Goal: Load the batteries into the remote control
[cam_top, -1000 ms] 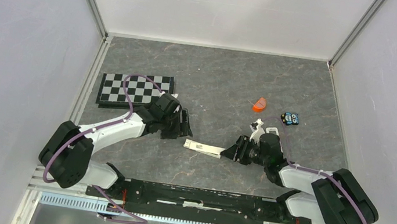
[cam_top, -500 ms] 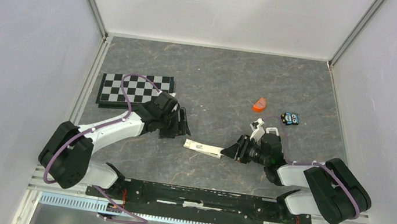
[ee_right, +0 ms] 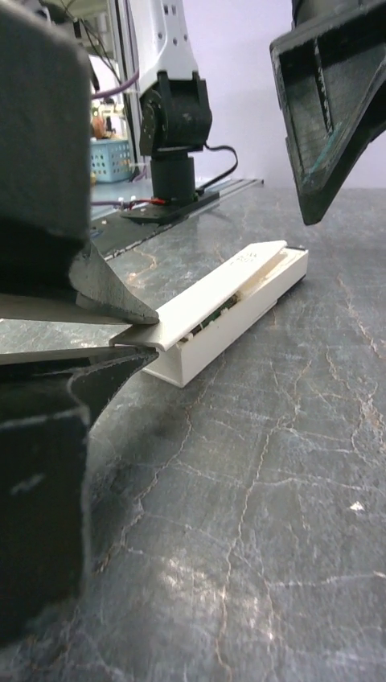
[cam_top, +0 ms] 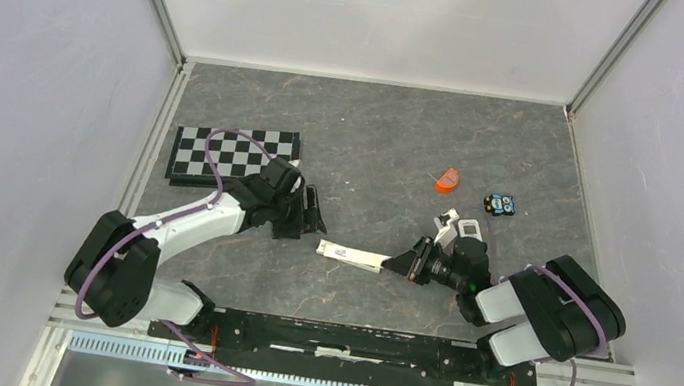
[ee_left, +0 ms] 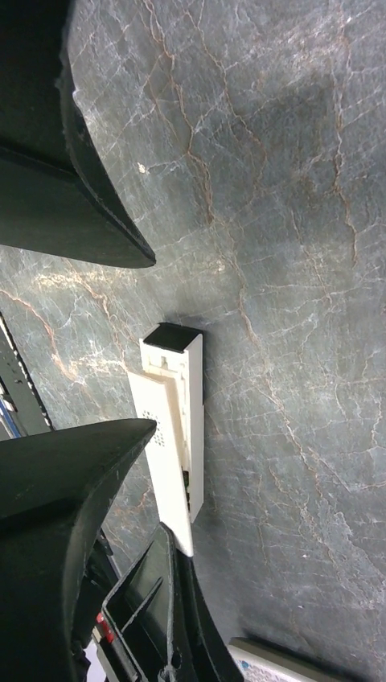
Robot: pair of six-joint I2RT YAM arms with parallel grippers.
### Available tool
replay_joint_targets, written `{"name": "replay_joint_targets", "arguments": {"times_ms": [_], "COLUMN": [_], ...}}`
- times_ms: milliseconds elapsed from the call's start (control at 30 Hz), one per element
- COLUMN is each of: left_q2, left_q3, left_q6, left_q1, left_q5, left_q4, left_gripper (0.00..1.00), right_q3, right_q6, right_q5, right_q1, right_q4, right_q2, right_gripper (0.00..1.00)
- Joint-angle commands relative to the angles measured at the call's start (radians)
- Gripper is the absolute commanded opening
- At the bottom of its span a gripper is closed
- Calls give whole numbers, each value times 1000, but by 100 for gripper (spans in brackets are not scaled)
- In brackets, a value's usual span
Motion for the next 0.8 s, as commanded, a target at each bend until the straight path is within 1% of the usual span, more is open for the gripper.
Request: {"name": "replay_joint_targets", "arguments": {"times_ms": [0, 100, 267, 433, 533, 633, 667, 767], "left_q2": [-30, -28, -24, -16, -11, -7, -10, -18], "left_q3": [-14, -28, -57, -86, -104, -112, -113, -115], "left_q6": [35, 32, 25, 23, 18, 9, 4, -2], "left_q1": [5, 7, 11, 14, 15, 15, 16, 19], "left_q5": [22, 26, 25, 5, 3, 15, 10, -27], "left_q4": [34, 46, 70, 84, 112, 144, 148, 149], "left_gripper": [75, 75, 74, 72, 71, 69, 68, 66], "right_q3": [-33, -45, -58, -62, -63, -57, -56, -60], "right_q6": [81, 96, 113, 92, 40, 10, 11, 50], "right_q5": [-33, -25, -14, -31, -54, -29, -9, 43], "right_q1": [-5, -5, -8, -7, -7, -7, -7, -1], "right_q4": [209, 241, 244, 186, 106, -50, -95, -155], "right_q2": [23, 14, -51, -165, -231, -298, -318, -368], "right_gripper": [13, 0, 0, 0, 0, 0, 0, 0]}}
